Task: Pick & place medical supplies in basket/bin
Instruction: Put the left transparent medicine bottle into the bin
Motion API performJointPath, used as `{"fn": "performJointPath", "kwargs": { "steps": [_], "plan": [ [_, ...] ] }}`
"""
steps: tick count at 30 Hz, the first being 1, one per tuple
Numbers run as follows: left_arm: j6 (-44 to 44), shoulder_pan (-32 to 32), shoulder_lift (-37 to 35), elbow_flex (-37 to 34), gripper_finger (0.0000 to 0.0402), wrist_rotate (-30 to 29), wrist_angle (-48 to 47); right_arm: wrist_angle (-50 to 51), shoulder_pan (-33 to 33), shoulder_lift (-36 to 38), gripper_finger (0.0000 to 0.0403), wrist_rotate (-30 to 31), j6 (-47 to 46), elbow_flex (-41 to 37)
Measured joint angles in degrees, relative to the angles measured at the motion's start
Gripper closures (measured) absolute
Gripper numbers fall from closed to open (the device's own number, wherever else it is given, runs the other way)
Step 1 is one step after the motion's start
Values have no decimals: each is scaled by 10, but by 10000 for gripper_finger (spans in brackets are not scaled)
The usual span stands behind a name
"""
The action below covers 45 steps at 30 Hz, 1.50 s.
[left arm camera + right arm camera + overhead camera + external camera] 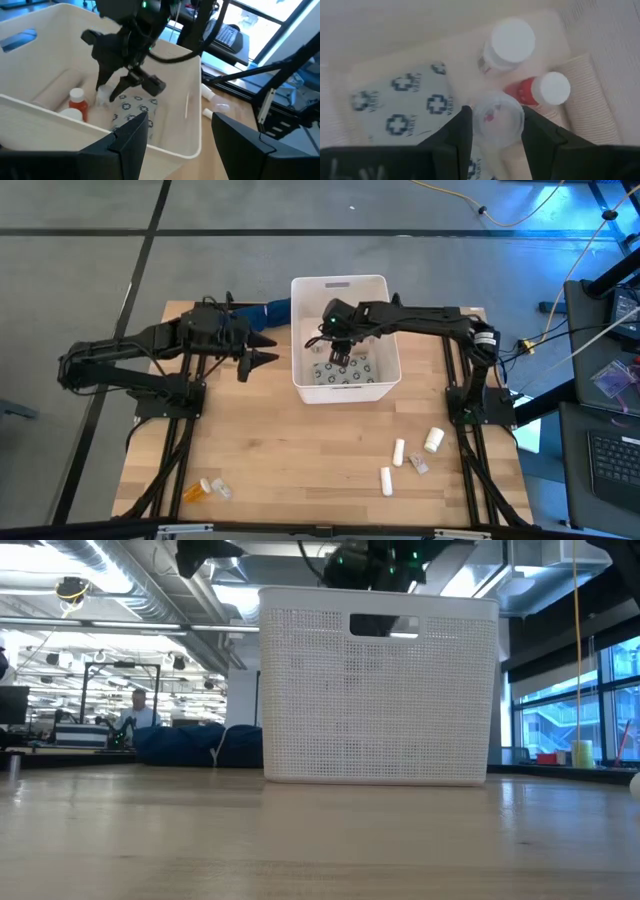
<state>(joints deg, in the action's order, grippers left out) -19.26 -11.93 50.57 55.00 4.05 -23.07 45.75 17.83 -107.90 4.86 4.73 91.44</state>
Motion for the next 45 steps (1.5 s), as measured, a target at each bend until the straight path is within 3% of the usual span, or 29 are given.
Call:
{"fn": "performJointPath", "kwargs": {
  "steps": [14, 26, 45],
  "plan": [
    [6, -18, 0, 0, 190, 1, -1, -89, 34, -2, 260, 0, -15, -102],
    [6, -17, 0, 0, 190, 1, -16, -104, 56, -14, 257, 29, -12, -113],
    [5, -17, 0, 0, 190, 0, -29, -94, 63, -43, 239, 22, -14, -109]
  ]
}}
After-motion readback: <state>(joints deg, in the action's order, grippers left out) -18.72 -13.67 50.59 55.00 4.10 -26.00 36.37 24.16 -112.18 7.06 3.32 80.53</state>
